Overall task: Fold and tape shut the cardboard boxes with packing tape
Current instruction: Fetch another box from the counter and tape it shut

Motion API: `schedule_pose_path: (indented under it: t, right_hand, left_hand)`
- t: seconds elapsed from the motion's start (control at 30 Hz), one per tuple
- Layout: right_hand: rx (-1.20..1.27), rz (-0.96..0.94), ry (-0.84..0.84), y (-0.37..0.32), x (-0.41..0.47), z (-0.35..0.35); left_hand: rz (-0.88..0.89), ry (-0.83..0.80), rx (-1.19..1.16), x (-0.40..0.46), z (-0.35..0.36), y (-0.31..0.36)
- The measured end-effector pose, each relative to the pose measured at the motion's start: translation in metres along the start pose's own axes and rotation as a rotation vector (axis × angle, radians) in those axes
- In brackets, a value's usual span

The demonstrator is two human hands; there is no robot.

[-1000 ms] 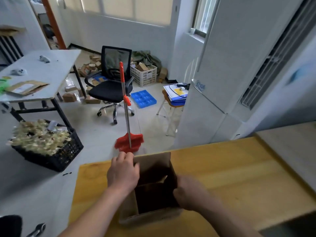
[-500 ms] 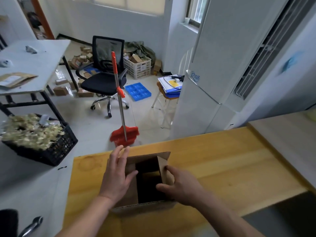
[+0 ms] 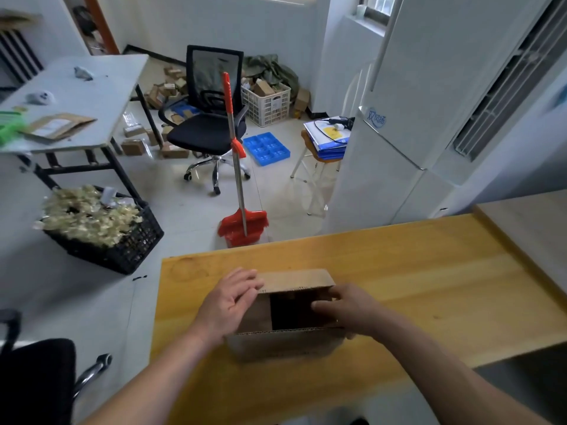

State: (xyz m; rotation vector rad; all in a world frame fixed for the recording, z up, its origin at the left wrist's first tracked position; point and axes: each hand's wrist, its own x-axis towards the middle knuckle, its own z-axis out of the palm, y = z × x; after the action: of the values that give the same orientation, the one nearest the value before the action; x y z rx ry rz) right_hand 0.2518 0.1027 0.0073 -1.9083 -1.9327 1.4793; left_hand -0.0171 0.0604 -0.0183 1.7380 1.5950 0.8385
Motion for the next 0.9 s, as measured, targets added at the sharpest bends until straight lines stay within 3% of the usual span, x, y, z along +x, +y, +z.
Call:
schedule_pose_path:
  t: [0.17, 0.3, 0.43, 0.5, 0.6, 0.73, 0.9]
  right_hand:
    - [0.422, -0.033, 0.091, 0.014, -0.018, 0.011]
    - [0.600, -0.089, 0.233, 0.023, -0.028, 0.022]
    - [0.463, -0.275, 0.191, 0.037, -0.040, 0.035]
    - [0.337, -0.295, 0.150, 0.040, -0.043, 0.041]
    - [0.210, -0.280, 0.229, 0.040, -0.040, 0.048]
    - [0.248, -0.248, 0.338, 0.039, -0.032, 0.053]
    - [0.276, -0.187, 0.351, 0.032, -0.023, 0.056]
  left_hand:
    - [-0.195, -0.065, -0.356, -0.014, 0.009, -0.003]
    - [-0.219, -0.077, -0.500, -0.017, 0.015, -0.008]
    - [-0.224, -0.087, -0.499, -0.018, 0.015, -0.008]
    - [-0.237, -0.068, -0.479, -0.018, 0.013, -0.006]
    - [-0.262, -0.060, -0.462, -0.019, 0.009, -0.002]
    - [-0.295, -0.052, -0.441, -0.023, 0.002, 0.003]
    - [-0.230, 0.011, -0.349, -0.021, 0.011, -0.003]
